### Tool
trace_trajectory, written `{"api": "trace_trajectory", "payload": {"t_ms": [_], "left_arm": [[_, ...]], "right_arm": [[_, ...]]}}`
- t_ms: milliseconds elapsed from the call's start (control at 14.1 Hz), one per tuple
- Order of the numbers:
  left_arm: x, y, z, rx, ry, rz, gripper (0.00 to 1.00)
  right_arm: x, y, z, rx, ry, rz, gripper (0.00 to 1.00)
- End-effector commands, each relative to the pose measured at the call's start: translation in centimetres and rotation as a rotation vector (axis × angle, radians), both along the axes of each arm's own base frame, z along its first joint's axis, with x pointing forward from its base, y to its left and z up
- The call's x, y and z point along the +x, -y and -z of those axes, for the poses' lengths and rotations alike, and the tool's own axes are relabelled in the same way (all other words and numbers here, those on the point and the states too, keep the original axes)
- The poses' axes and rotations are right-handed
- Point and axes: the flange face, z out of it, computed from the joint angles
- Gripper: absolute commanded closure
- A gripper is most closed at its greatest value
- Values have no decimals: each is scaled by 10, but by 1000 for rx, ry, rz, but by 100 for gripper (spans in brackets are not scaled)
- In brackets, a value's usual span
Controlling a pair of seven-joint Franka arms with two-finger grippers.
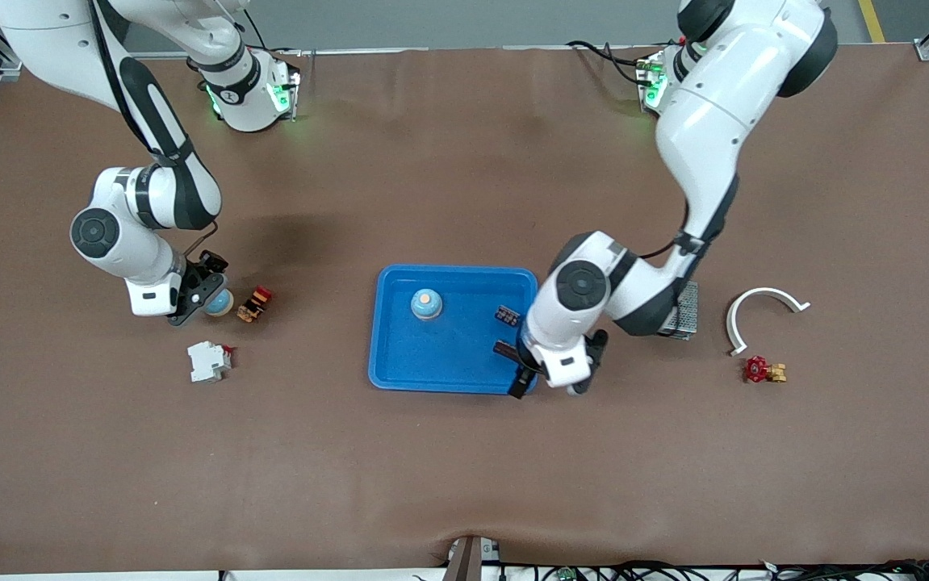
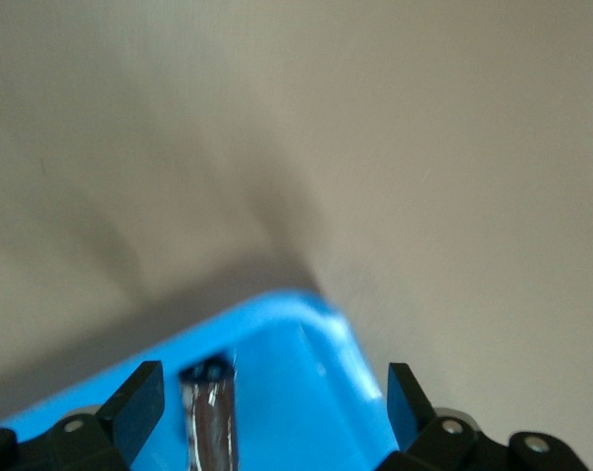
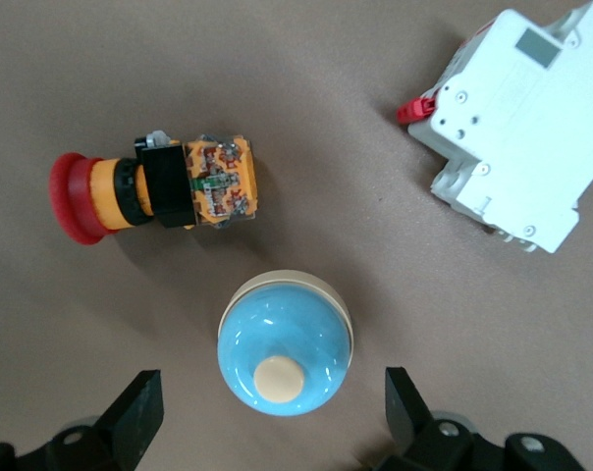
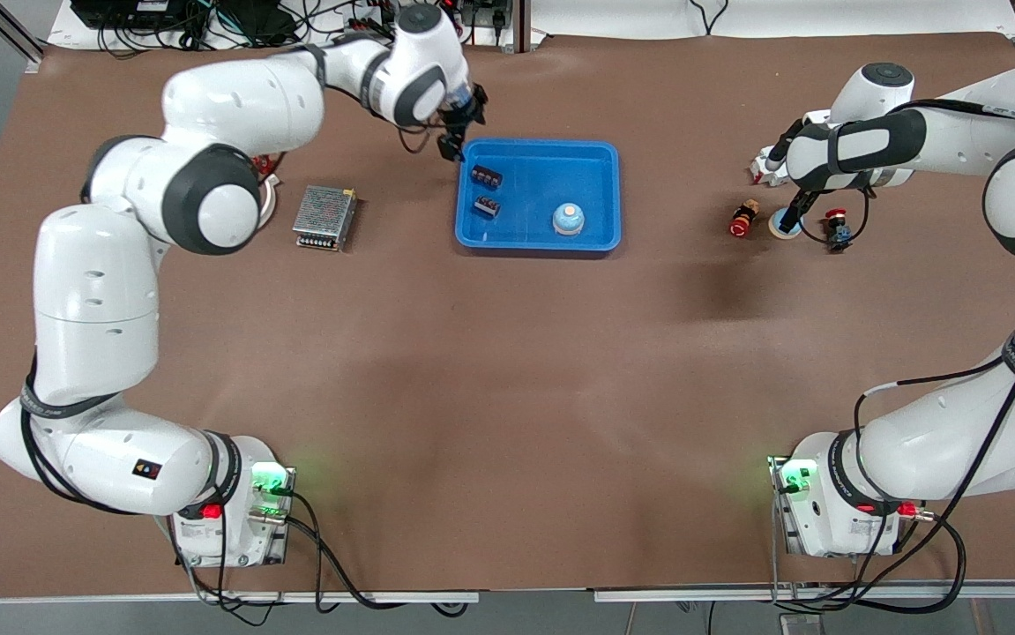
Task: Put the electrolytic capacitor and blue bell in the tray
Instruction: 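Release the capacitor in the tray with the left gripper while the right grasps the bell, then withdraw the left gripper from the tray while the right gripper lifts the bell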
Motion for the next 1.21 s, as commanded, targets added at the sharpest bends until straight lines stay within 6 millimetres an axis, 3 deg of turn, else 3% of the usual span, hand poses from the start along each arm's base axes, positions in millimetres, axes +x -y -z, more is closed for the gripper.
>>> {"api": "trace_trajectory", "payload": {"t_ms": [0, 213, 355, 426, 639, 1137], "left_arm": [[14, -38, -29, 25, -10, 57, 0], [28, -91, -69, 99, -38, 156, 0], [25, -107, -100, 146, -50, 221, 0], [23, -115, -110, 168, -61, 263, 0], [29, -181, -138, 215, -118, 346, 0], [31, -289, -193, 259, -153, 552, 0]], "right_arm": [[-7, 1, -2, 0, 6, -2, 0], [-8, -1, 1, 1, 24, -7, 0], [-10, -2, 7, -1, 40, -9, 0], [-10, -2, 9, -1, 40, -11, 0], [-11, -1, 18, -4, 43, -9, 0], [-10, -1, 31, -8, 57, -12, 0]]}}
